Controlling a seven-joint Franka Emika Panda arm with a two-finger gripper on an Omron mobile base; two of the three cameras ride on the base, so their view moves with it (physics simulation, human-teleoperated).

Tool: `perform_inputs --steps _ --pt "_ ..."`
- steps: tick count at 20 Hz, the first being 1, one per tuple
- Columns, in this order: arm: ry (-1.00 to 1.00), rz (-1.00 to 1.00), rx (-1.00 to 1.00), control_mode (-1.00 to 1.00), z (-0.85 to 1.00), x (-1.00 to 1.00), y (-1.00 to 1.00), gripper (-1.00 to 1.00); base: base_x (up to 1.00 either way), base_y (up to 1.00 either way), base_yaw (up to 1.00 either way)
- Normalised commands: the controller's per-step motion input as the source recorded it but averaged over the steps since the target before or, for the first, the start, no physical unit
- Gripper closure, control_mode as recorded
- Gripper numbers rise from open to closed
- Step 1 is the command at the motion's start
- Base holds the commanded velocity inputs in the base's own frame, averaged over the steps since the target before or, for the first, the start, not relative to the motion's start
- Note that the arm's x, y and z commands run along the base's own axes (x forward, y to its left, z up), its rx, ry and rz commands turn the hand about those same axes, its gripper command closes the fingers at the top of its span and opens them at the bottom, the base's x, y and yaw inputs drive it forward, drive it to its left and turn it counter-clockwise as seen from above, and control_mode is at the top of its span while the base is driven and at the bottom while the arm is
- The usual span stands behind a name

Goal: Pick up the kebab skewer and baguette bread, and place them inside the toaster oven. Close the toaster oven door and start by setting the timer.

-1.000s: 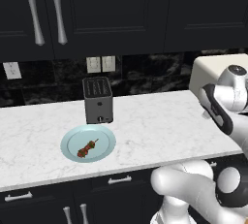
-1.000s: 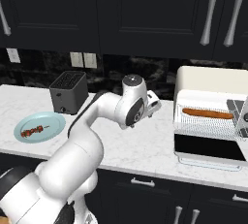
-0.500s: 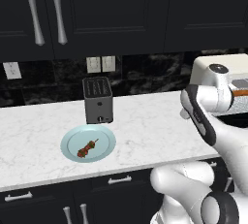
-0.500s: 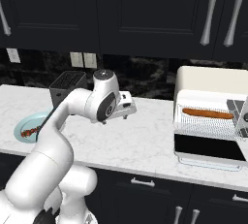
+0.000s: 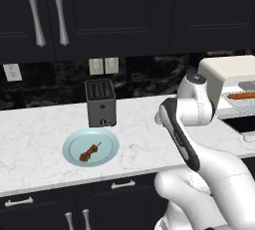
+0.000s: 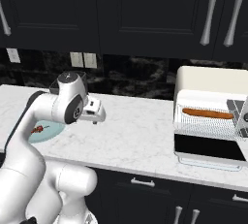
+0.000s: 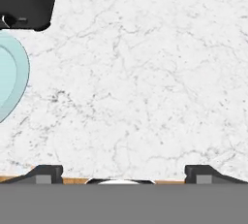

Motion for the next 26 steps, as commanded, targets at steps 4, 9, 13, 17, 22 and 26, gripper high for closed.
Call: perform_inputs --steps 4,9,13,17,22,26 --pt "0.07 -0.29 0.25 -1.00 0.10 -0.15 0.96 -1.00 0.00 0.00 0.00" --pt "0.10 -0.30 0.21 -1.00 0.00 -0.20 0.99 -1.00 0.00 0.00 0.00" --pt "0.15 -0.21 0.05 -1.00 0.00 -0.02 0.94 -1.00 0.00 0.00 0.00" --pt "0.03 -0.11 -0.02 -1.00 -0.14 0.33 0.66 -1.00 0.00 0.00 0.00" --pt "0.03 -0.07 0.03 -1.00 -0.15 0.38 0.51 -1.00 0.00 0.00 0.00" --pt "0.14 -0.04 0.12 -1.00 -0.18 0.06 0.49 -1.00 0.00 0.00 0.00"
